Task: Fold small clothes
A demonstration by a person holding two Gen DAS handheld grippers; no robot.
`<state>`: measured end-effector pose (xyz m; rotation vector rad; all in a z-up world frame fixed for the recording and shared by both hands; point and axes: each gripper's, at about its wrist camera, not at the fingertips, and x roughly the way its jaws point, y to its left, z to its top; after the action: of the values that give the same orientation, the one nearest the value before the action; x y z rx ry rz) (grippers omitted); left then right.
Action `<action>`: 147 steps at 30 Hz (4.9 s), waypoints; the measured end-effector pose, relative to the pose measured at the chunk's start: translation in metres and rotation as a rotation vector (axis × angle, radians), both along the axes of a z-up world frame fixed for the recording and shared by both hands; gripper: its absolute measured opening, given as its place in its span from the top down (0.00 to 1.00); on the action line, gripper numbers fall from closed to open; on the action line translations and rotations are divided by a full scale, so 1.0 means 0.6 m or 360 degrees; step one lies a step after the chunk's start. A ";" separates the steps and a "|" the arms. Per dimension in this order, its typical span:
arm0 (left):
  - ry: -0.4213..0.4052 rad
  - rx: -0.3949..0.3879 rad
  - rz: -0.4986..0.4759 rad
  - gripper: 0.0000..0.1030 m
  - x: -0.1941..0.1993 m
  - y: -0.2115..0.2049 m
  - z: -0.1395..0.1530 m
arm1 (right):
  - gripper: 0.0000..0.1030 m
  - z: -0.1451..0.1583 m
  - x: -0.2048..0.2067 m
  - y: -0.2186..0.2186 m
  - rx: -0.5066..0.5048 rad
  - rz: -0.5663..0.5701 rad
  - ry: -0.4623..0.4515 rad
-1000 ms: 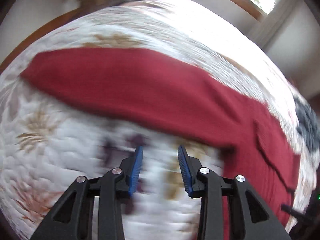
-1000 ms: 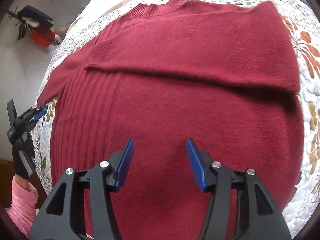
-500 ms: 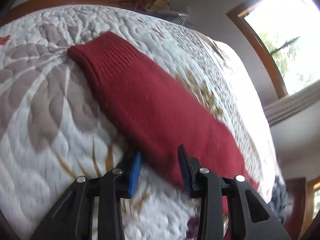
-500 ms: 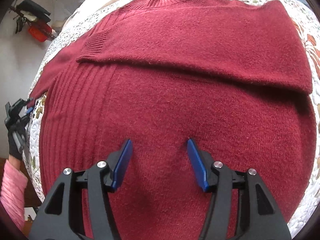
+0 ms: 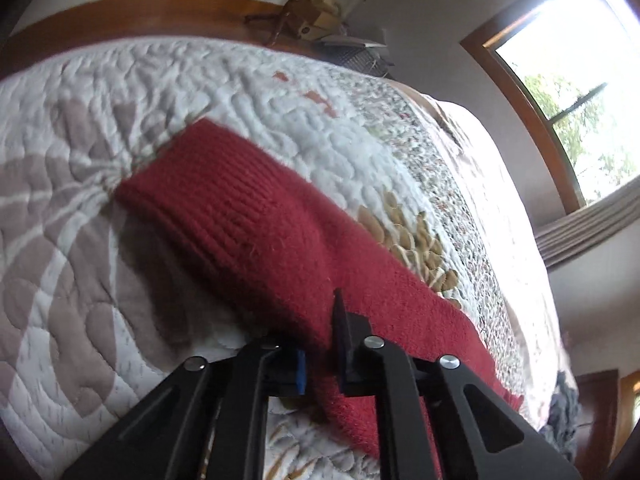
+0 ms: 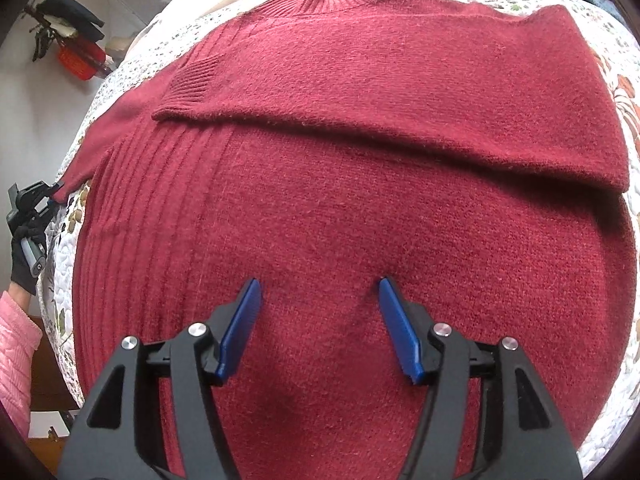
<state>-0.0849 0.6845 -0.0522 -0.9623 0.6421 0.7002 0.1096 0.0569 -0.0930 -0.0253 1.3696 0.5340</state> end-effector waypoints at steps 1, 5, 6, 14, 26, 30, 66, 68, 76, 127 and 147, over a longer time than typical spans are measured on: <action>-0.0005 0.0019 -0.0010 0.92 -0.001 -0.004 0.007 | 0.40 0.000 0.000 -0.001 0.0000 -0.0001 -0.0001; -0.0015 0.0121 -0.0117 0.92 0.032 -0.039 0.037 | 0.40 0.002 -0.002 -0.005 0.0010 -0.0010 0.0001; -0.0019 0.0156 -0.0168 0.92 0.044 -0.056 0.048 | 0.40 0.003 -0.003 -0.004 0.0015 -0.0016 0.0003; -0.0062 0.0202 -0.0509 0.92 0.151 -0.177 0.079 | 0.43 0.026 -0.016 -0.018 -0.0028 -0.0089 -0.0023; -0.0162 0.0135 -0.0988 0.92 0.291 -0.438 0.052 | 0.43 0.030 -0.035 -0.068 -0.0029 -0.0157 -0.0031; -0.0191 0.0098 -0.1059 0.92 0.317 -0.514 0.043 | 0.43 0.027 -0.036 -0.082 0.0001 -0.0167 -0.0020; 0.0254 0.0160 -0.1084 0.83 0.255 -0.422 -0.007 | 0.38 0.023 -0.004 -0.043 -0.0064 -0.0129 -0.0015; 0.0335 0.0133 -0.1122 0.86 0.264 -0.416 -0.040 | 0.38 0.030 0.006 -0.032 -0.0046 -0.0119 -0.0007; 0.0285 0.0124 -0.1152 0.86 0.258 -0.403 -0.038 | 0.38 0.074 0.113 0.096 0.0141 -0.0066 0.0080; 0.0337 0.0331 -0.1360 0.76 0.317 -0.508 -0.009 | 0.68 0.083 0.223 0.099 0.0030 -0.0064 -0.0013; 0.0386 0.0265 -0.1442 0.72 0.366 -0.535 -0.049 | 0.92 0.041 0.216 0.188 -0.0027 0.0125 -0.0051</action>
<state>0.1347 0.3636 -0.0815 -0.3510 1.1081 0.0502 0.2390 0.1699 -0.0685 -0.1015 1.3462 0.5852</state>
